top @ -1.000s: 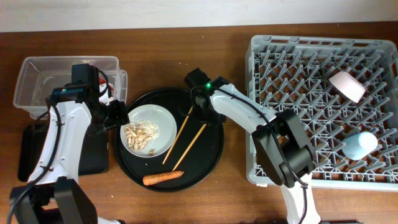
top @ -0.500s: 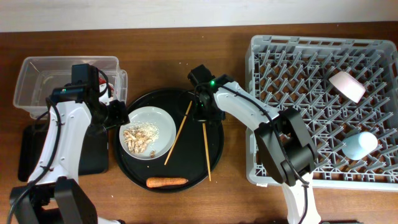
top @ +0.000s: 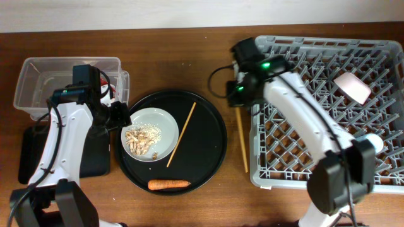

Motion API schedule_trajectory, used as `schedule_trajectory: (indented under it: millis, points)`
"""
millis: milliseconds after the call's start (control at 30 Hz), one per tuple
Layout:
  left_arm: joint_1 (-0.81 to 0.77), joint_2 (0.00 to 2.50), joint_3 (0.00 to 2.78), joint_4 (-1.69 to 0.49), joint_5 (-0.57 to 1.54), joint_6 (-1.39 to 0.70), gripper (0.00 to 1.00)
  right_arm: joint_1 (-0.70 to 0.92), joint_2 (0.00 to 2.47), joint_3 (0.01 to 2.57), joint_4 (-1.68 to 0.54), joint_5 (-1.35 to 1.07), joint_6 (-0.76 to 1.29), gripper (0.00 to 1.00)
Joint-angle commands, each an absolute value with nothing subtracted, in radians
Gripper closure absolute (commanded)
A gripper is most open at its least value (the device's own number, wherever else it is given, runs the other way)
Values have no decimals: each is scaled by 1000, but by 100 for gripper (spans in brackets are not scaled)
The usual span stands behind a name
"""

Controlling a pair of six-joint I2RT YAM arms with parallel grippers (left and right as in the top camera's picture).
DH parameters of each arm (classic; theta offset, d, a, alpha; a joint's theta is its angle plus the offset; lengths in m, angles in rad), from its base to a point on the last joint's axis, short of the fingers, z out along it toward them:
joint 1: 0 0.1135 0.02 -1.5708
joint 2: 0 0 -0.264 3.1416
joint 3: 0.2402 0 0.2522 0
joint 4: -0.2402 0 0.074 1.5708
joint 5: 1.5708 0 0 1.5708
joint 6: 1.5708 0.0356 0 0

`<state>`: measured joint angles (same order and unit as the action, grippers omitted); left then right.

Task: Sort waste into correct bins and load items into the dishwasher rack
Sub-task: 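Place the chopstick into the rack's left edge with the right gripper, then grasp the second chopstick with the right gripper and place it in the rack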

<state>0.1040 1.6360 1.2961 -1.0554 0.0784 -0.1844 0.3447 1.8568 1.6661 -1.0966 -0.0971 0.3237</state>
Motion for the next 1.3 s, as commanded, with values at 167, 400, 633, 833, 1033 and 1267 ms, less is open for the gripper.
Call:
schedule_trajectory:
  millis: [167, 400, 633, 833, 1033, 1267]
  points:
    - [106, 1619, 1297, -1057, 89, -197, 27, 133, 1854, 1666, -1149, -40, 216, 96]
    - [106, 1619, 1297, -1057, 89, -197, 27, 131, 1858, 1558, -1068, -41, 214, 87]
    - [106, 1619, 1297, -1057, 89, -197, 27, 134, 1858, 1582, -1059, -103, 214, 55]
    - [106, 1619, 1297, -1056, 89, -198, 27, 314, 1854, 1657, -1038, -154, 301, 51]
    - [106, 1619, 1297, -1057, 89, -197, 27, 559, 1958, 1656, -914, -134, 583, 44]
    - [106, 1619, 1297, -1057, 89, -197, 27, 687, 2133, 1656, -765, -5, 676, 40]
